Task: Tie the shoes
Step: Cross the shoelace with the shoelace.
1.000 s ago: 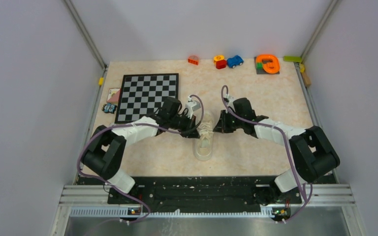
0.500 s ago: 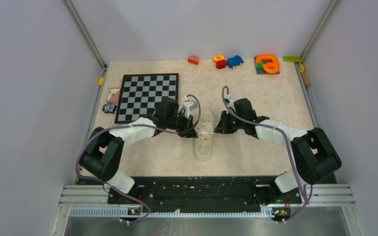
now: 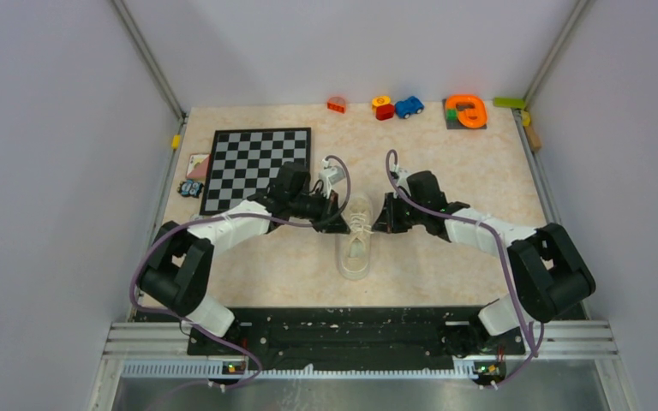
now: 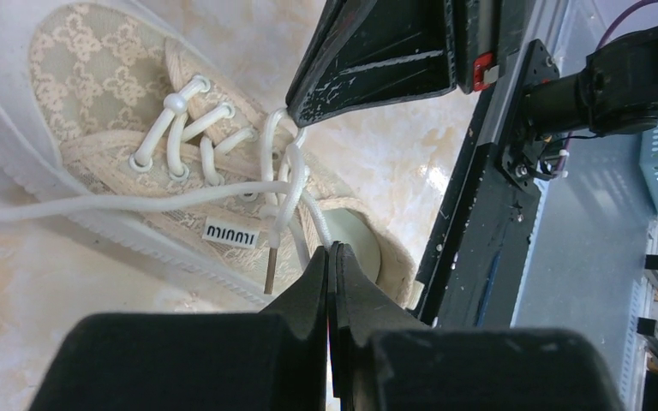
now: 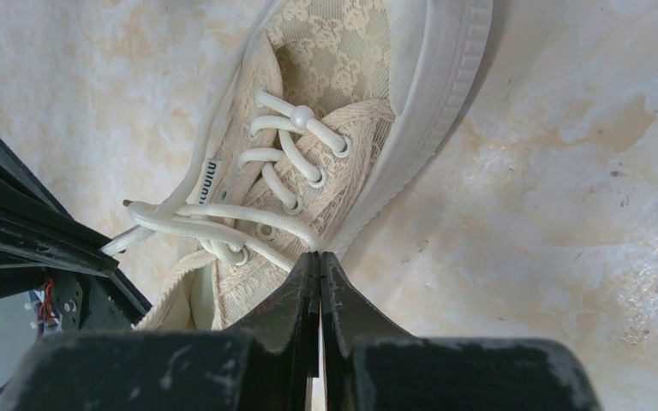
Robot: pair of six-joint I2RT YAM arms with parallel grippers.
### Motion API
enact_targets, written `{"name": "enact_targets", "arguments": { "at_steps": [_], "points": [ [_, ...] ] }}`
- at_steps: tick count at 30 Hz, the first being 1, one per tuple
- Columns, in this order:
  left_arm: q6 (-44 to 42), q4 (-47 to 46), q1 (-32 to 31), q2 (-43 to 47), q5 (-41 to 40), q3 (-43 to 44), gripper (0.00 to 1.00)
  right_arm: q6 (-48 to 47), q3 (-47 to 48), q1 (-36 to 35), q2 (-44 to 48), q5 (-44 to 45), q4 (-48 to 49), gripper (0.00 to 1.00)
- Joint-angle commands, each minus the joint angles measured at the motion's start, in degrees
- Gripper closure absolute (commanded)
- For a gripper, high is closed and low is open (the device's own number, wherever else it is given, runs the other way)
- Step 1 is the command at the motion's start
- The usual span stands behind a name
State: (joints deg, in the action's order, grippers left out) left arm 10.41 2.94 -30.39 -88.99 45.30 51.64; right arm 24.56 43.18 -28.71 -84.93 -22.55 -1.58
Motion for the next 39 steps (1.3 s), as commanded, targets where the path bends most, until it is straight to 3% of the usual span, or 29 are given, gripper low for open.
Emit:
{"name": "enact_targets", "arguments": {
  "at_steps": [1,18,39],
  "points": [
    [0.37,-2.5,0.17,0.27,3.0,3.25,1.0,-0.99,2.73,-0.8,2.24,-0.49,0.61,1.0],
    [-1.51,-0.23,-5.34,-5.21,-0.68,11.5,1.0,-0.89,3.84,-2.27,0.48,0.77,1.23,1.0],
    [-1.1,-1.96,-5.6,-8.46,-2.24,14.61,1.0,0.03,2.63,-2.24,0.98,-0.81,4.72,1.0]
  ]
}}
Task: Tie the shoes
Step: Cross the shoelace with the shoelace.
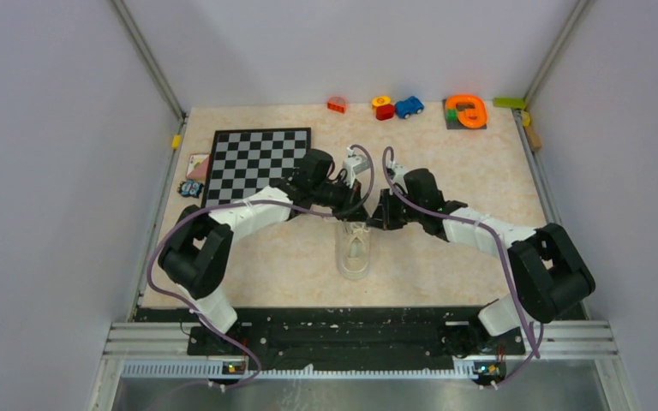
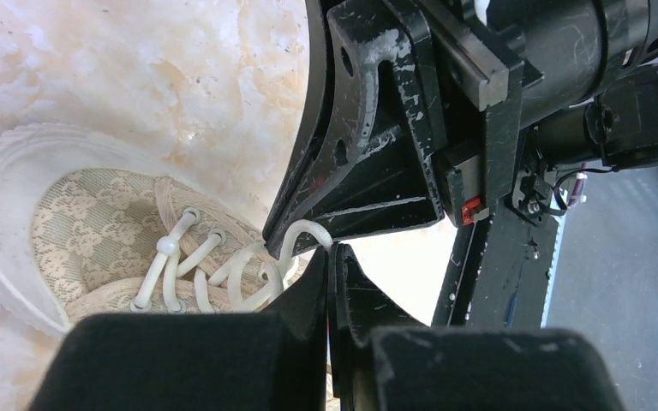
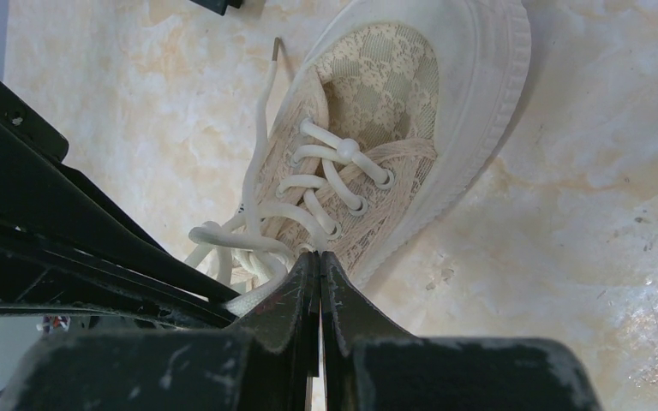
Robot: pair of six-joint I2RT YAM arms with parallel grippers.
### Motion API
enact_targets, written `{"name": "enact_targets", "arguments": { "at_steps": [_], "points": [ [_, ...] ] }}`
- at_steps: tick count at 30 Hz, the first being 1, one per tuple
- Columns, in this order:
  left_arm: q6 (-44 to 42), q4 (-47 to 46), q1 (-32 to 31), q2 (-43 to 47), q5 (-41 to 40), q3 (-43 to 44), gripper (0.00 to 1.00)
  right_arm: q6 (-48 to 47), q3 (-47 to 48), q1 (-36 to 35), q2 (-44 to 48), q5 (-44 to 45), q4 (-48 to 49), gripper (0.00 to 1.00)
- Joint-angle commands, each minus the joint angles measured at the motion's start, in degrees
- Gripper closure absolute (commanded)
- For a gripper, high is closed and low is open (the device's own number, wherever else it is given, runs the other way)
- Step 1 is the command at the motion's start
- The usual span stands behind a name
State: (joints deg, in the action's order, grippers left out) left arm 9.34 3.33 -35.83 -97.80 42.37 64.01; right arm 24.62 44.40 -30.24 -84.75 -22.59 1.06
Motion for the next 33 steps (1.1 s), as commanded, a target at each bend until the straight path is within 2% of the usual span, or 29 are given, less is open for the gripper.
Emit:
{"name": "enact_targets", "arguments": {
  "at_steps": [1,17,20,25,27,33],
  "points": [
    [-0.03,-2.3,-0.18,0.58,0.73,2.26,1.0,-0.17,1.31,-0.7,0.93,-0.63,2.03,1.0],
    [-1.08,-1.04,0.34,1.29,0.31,1.31,1.0,-0.85,-0.13,-0.7,1.84,0.44,0.94,1.0],
    [-1.08,-1.16,0.96,1.52,1.09,1.07,1.0,-1.15,-1.06,-0.72,2.93,1.33,0.93,0.92],
    [-1.41,-1.29,1.59,1.4,1.38,0.52,1.0,-2.02,-1.85,-0.06,5.29,2.19,0.24,0.86],
    [-1.36,-1.37,1.82,1.35,1.79,0.44,1.0,-2.33,-2.22,0.17,5.82,2.33,0.24,0.81],
    [-1.51,-1.61,1.98,1.19,2.17,0.72,1.0,-2.84,-3.34,0.44,7.04,2.57,0.96,0.8]
  ]
}}
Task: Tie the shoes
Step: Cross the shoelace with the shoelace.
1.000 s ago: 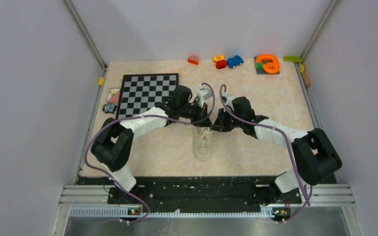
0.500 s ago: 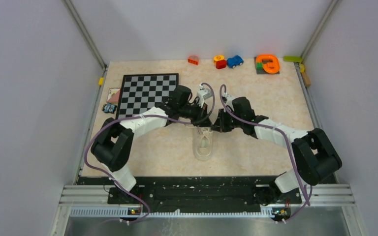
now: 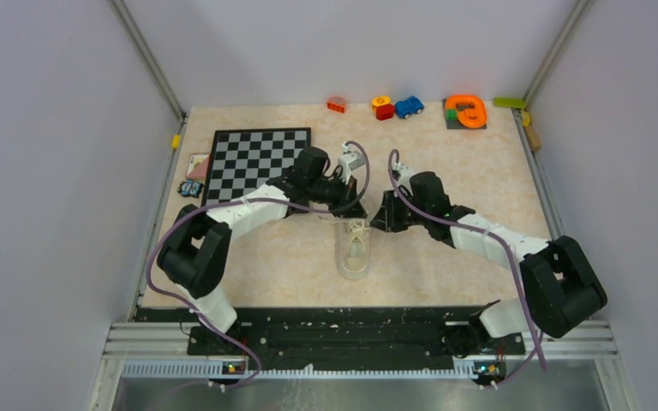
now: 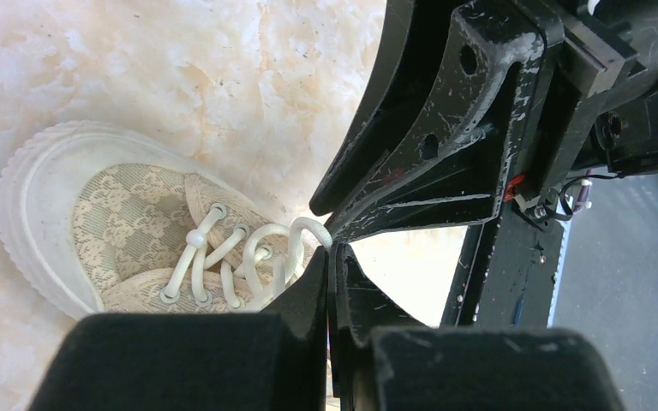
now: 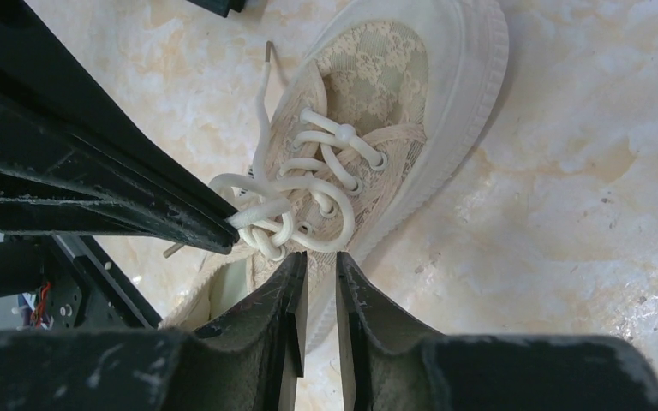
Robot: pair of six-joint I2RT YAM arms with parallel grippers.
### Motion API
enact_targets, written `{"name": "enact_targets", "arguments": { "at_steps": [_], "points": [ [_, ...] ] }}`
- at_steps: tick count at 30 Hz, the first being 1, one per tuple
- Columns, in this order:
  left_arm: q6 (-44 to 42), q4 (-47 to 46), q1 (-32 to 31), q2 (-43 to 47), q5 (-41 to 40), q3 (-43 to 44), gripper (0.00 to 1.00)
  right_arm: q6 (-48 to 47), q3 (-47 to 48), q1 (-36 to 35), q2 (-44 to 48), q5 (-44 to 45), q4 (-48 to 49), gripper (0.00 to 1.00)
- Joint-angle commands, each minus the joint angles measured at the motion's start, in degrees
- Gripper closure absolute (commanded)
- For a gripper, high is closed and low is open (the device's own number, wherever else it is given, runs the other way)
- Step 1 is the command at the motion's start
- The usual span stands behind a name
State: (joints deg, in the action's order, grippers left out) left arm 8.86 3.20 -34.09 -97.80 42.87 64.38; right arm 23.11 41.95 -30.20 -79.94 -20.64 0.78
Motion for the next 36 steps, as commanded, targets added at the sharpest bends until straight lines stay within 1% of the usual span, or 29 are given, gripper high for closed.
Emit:
{"name": "enact_targets", "arguments": {
  "at_steps": [1,5,9,12,14,18,20,21,22,23,26,28,30,32,35,36],
  "points": [
    [-1.03,-1.48,0.26,1.01,1.82,0.46,1.0,-1.4,-0.95,0.47,2.31,0.69,1.31,0.79],
    [-1.12,-1.31,0.26,0.51,1.77,0.74,1.0,-1.22,-2.04,0.81,2.39,0.93,2.61,0.75],
    [-1.15,-1.35,0.51,0.06,1.51,0.74,1.0,-0.54,-1.53,0.96,1.77,1.25,2.8,0.73],
    [-0.76,-1.88,0.89,-0.19,2.32,0.75,1.0,-1.45,-2.42,1.02,3.28,-0.56,5.8,0.63],
    [-0.23,-2.57,1.26,-0.27,3.43,0.61,1.0,-3.14,-4.7,0.99,5.78,-1.18,9.81,0.57],
    [-0.21,-2.76,1.88,-0.6,4.76,0.57,1.0,-9.44,-11.17,0.97,8.6,-0.62,18.9,0.55],
    [-0.85,-2.7,2.13,-0.59,6.06,0.48,1.0,-11.62,-14.48,0.97,9.42,-2.11,26.31,0.54],
    [-1.2,-2.56,2.18,-0.62,6.36,0.48,1.0,-13.76,-15.97,1.01,9.49,-4.15,29.79,0.49],
    [-1.41,-2.43,2.27,-0.6,6.42,0.53,1.0,-15.91,-17.25,0.94,9.54,-5.57,33.21,0.39],
    [-1.82,-2.27,2.35,-0.73,6.67,0.6,1.0,-17.05,-18.19,0.85,9.54,-5.63,35.27,0.37],
    [-2.63,-1.4,2.37,-1.22,6.84,0.97,1.0,-19.28,-17.2,0.76,9.37,-7.07,33.28,0.37],
    [-2.81,-1.33,2.4,-1.47,7.08,1.08,1.0,-18.73,-17.29,0.53,10.0,-7.69,33.32,0.4],
    [-2.98,-1.27,2.36,-1.43,7.48,1.05,1.0,-18.31,-18.88,0.32,11.05,-5.32,36.31,0.41],
    [-3.16,-1.26,2.36,-1.43,8.0,0.98,1.0,-19.44,-20.16,0.31,11.73,-3.11,39.15,0.44],
    [-3.56,-1.27,2.36,-1.45,8.5,0.9,1.0,-24.68,-20.8,0.31,10.09,-4.95,44.69,0.47],
    [-3.76,-1.04,2.37,-1.51,8.55,0.98,1.0,-25.98,-20.36,0.35,9.48,-5.41,45.17,0.47]
  ]
}}
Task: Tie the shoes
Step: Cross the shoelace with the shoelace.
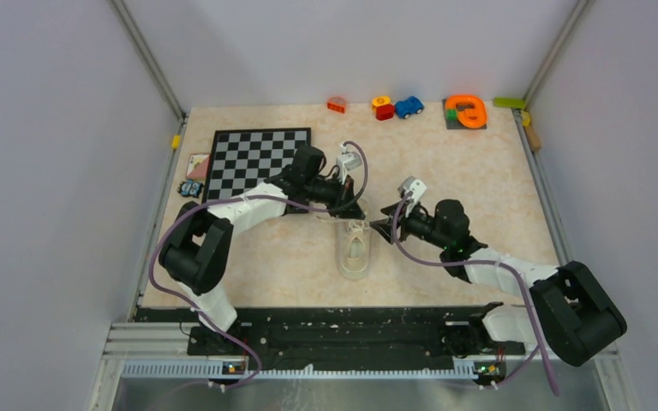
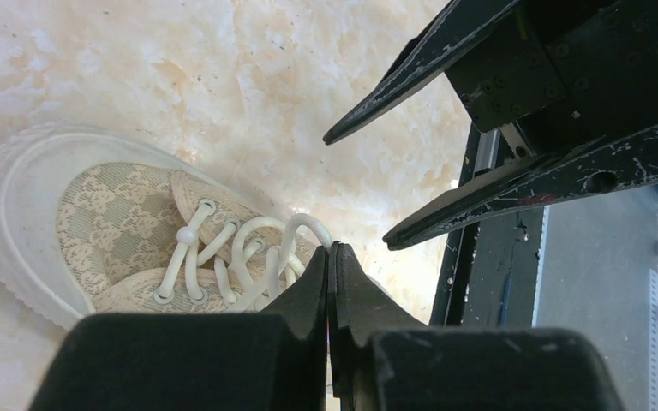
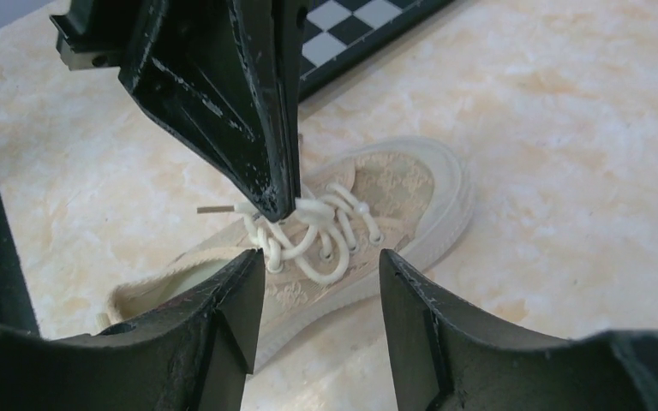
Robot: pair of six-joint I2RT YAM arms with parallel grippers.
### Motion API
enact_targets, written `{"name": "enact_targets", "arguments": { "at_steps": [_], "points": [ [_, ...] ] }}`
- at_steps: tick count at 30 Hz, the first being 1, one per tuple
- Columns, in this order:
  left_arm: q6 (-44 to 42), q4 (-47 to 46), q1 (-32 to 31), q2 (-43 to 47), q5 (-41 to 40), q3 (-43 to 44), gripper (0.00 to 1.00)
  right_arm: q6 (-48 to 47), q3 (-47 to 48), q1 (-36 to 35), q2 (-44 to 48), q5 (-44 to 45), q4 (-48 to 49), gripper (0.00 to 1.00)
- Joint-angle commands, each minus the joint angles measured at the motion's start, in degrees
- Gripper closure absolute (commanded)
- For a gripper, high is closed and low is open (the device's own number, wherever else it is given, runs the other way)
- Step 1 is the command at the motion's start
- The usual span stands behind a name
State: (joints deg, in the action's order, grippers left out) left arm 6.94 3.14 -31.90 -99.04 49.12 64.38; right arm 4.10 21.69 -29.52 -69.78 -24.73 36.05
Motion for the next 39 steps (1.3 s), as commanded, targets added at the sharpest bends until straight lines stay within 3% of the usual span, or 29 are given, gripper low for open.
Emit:
{"name": "enact_targets", "arguments": {
  "at_steps": [1,6,15,36,39],
  "points": [
    [-2.09,-0.64,0.17,-0.31,2.35,1.13,1.0,-8.5,0.35,-0.28,-1.26,-2.06,9.78,0.48],
    [-3.85,1.25,0.22,0.09,2.31,1.84,1.0,-17.43,2.1,-0.28,-3.96,-8.83,9.43,0.6],
    [-5.46,2.66,0.17,0.78,2.68,1.89,1.0,-23.24,4.01,-0.32,-8.35,-13.58,10.91,0.62],
    [-6.41,3.81,0.1,1.18,5.12,2.63,1.0,-29.74,6.68,-1.84,-12.42,-15.08,8.54,0.69],
    [-6.41,3.96,0.08,1.11,5.2,2.67,1.0,-29.85,7.58,-1.95,-12.93,-15.23,7.72,0.82]
  ]
}}
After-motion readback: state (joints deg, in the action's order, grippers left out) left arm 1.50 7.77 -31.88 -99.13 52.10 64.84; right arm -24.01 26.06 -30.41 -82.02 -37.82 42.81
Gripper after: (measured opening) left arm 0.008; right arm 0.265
